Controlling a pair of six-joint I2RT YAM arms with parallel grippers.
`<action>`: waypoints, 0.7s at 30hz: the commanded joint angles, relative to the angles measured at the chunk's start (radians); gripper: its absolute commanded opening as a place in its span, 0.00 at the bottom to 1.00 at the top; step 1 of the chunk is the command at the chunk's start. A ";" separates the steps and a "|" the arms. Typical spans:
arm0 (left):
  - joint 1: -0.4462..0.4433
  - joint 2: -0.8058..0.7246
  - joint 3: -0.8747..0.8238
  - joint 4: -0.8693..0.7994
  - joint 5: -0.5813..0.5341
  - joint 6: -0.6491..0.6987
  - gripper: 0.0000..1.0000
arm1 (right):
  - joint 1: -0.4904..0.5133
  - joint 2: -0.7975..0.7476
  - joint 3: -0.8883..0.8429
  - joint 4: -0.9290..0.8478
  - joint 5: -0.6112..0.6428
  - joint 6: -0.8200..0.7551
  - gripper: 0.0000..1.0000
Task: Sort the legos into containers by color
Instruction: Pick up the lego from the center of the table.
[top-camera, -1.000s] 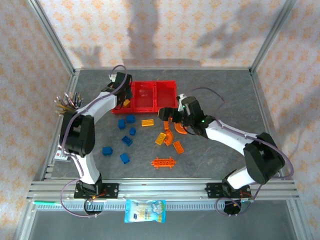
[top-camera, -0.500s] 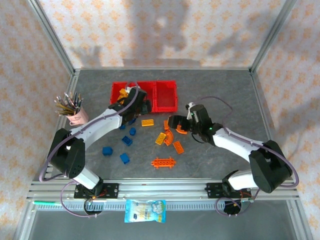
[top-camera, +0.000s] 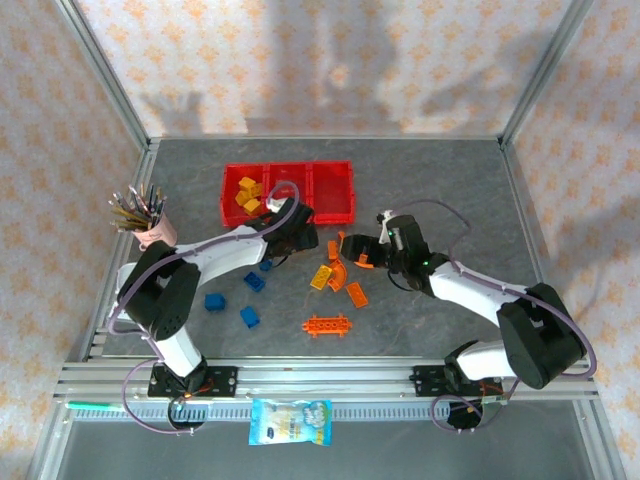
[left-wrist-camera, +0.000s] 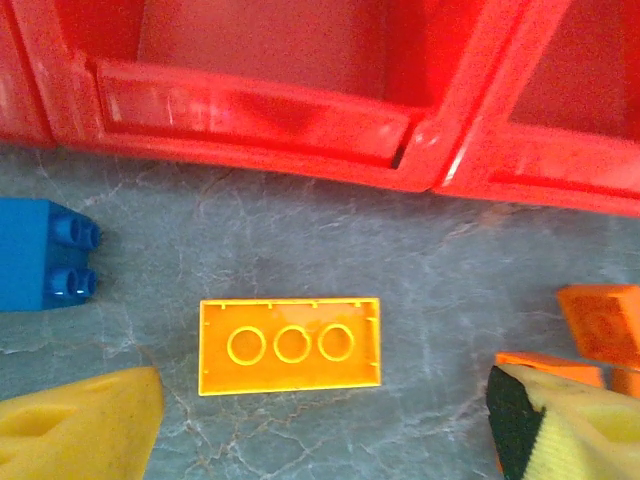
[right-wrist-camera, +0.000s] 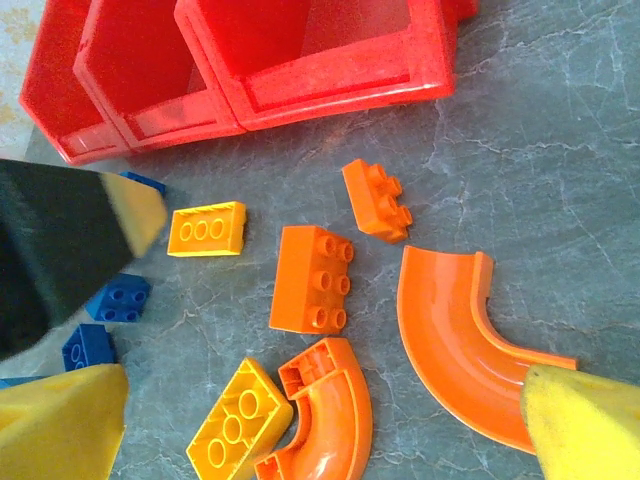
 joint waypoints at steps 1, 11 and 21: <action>-0.006 0.041 0.024 0.016 -0.032 -0.027 0.87 | -0.007 -0.009 -0.011 0.031 -0.004 -0.013 1.00; -0.006 0.151 0.080 0.026 -0.050 -0.008 0.87 | -0.009 -0.002 -0.015 0.035 -0.005 -0.016 1.00; -0.006 0.187 0.080 0.017 -0.068 0.007 0.76 | -0.010 0.020 -0.008 0.037 -0.007 -0.015 1.00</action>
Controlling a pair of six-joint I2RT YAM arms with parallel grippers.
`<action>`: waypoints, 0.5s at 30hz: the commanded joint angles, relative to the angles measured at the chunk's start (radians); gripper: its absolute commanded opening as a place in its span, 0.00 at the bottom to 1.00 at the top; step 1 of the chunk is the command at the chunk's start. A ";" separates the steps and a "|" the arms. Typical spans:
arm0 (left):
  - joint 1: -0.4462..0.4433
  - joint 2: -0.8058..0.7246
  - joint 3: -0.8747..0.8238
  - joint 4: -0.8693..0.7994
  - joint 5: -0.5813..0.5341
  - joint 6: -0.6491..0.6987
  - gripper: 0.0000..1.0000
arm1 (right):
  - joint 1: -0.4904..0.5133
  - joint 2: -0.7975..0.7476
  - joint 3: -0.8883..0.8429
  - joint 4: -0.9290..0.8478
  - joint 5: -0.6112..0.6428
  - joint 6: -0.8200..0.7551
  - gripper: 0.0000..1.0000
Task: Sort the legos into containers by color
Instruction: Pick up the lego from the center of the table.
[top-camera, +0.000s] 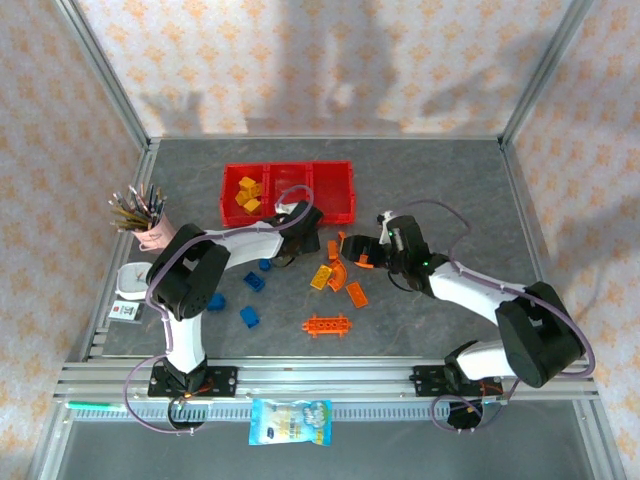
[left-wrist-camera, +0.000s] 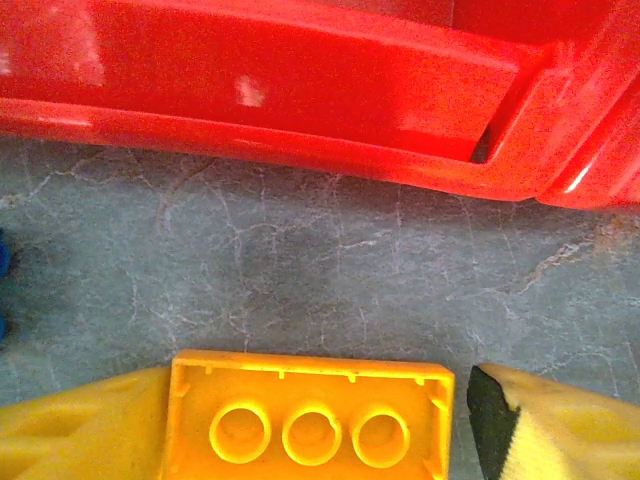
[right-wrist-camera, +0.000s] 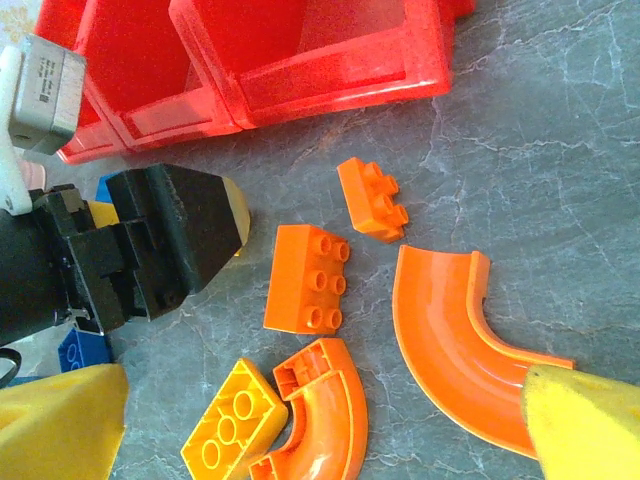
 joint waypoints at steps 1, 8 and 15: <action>-0.006 0.008 0.005 -0.008 -0.049 0.016 0.75 | -0.005 0.012 0.002 0.024 -0.002 -0.012 1.00; -0.006 -0.013 -0.011 -0.007 -0.058 0.028 0.66 | -0.006 0.014 0.016 0.011 -0.001 -0.016 1.00; -0.006 -0.055 -0.018 -0.009 -0.052 0.032 0.63 | -0.006 -0.006 0.033 -0.013 0.003 -0.024 1.00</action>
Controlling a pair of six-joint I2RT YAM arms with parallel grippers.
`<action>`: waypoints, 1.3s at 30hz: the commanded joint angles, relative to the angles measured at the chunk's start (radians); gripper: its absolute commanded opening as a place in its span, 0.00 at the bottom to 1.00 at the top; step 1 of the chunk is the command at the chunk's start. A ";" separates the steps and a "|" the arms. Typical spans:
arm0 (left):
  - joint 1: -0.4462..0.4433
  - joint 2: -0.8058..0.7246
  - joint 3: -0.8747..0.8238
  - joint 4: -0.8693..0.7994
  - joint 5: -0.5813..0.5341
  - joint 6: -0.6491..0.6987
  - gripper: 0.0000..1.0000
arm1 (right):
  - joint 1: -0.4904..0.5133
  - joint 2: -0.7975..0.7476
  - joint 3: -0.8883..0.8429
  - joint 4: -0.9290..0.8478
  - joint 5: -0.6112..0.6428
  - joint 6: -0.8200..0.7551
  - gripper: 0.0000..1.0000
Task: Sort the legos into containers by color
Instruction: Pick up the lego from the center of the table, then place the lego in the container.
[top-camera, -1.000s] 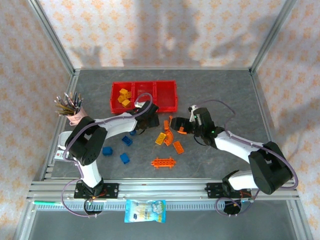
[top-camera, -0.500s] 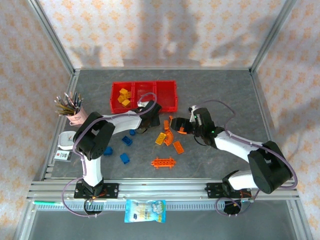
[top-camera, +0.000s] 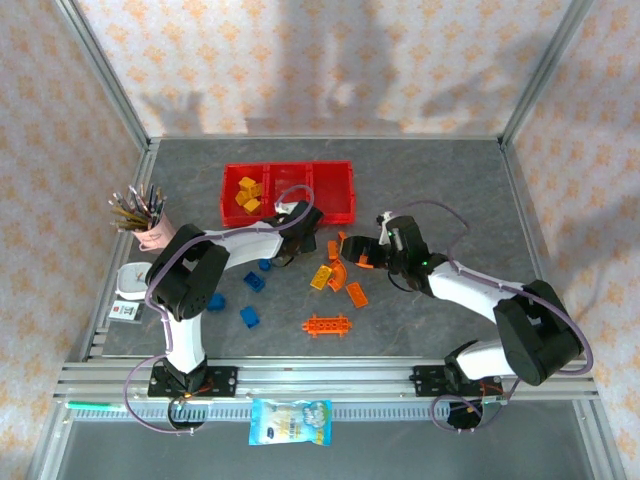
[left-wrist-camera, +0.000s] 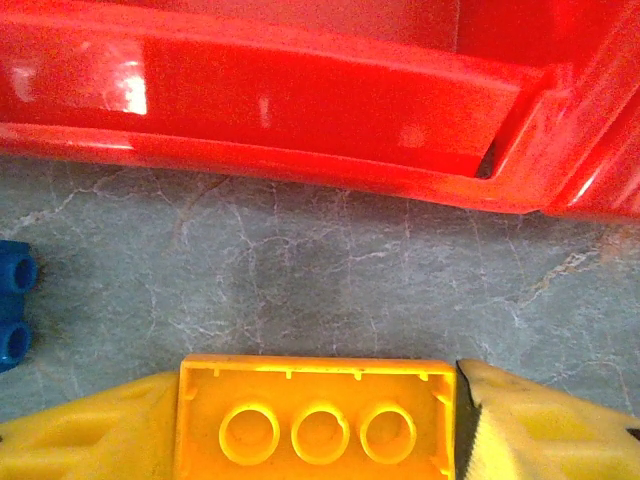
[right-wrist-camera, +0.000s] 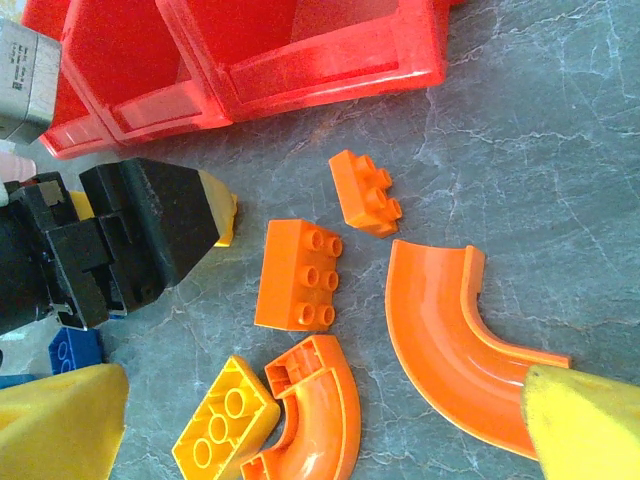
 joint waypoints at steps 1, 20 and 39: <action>-0.006 -0.057 -0.019 -0.011 -0.027 0.012 0.63 | -0.005 -0.019 0.032 -0.017 0.004 -0.024 1.00; 0.169 -0.350 -0.062 -0.057 -0.108 0.081 0.65 | 0.079 0.053 0.238 -0.145 0.049 -0.104 1.00; 0.414 -0.021 0.278 -0.007 -0.060 0.154 0.70 | 0.102 0.131 0.357 -0.126 0.062 -0.097 1.00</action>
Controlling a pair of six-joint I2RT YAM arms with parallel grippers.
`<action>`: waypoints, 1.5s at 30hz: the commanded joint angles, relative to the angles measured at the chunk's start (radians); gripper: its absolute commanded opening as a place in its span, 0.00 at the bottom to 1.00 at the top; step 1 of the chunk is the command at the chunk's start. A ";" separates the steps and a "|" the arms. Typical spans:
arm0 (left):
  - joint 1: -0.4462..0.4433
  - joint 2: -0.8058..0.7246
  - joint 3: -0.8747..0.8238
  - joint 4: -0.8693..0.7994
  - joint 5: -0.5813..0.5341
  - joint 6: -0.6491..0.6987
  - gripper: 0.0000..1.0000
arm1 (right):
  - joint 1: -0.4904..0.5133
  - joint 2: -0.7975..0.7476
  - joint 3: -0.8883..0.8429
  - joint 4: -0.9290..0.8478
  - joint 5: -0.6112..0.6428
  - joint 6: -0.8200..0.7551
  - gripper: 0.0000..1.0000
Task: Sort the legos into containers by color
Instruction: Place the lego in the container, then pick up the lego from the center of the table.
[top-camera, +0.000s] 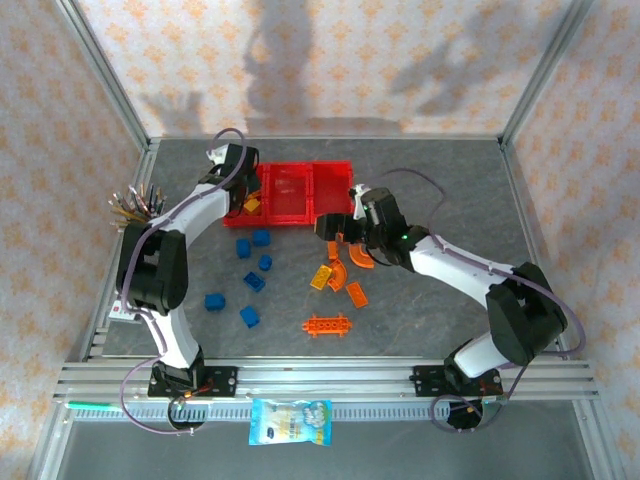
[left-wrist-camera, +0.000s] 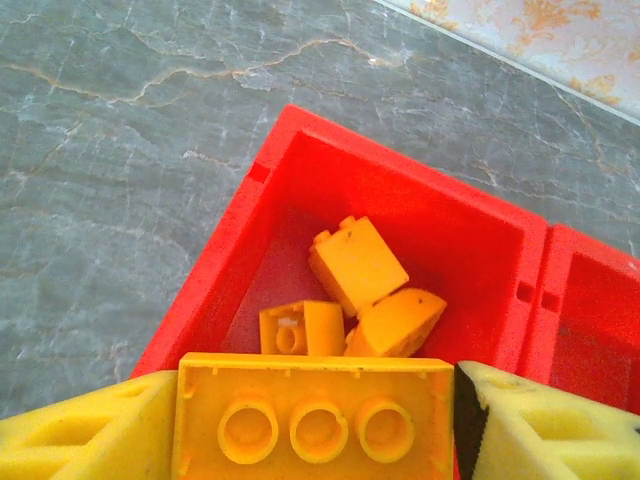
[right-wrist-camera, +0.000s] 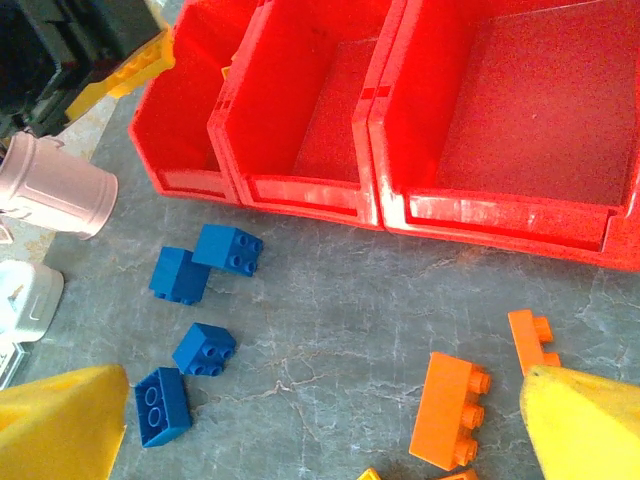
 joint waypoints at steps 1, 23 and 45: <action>0.016 0.029 0.062 -0.005 0.011 0.020 0.71 | 0.002 0.006 0.038 -0.008 0.025 -0.016 1.00; -0.130 -0.338 -0.258 0.027 0.223 0.038 0.77 | -0.027 -0.121 -0.094 -0.108 0.008 0.035 1.00; -0.654 -0.338 -0.498 -0.021 0.225 0.032 0.77 | -0.050 -0.349 -0.389 -0.119 -0.011 0.152 1.00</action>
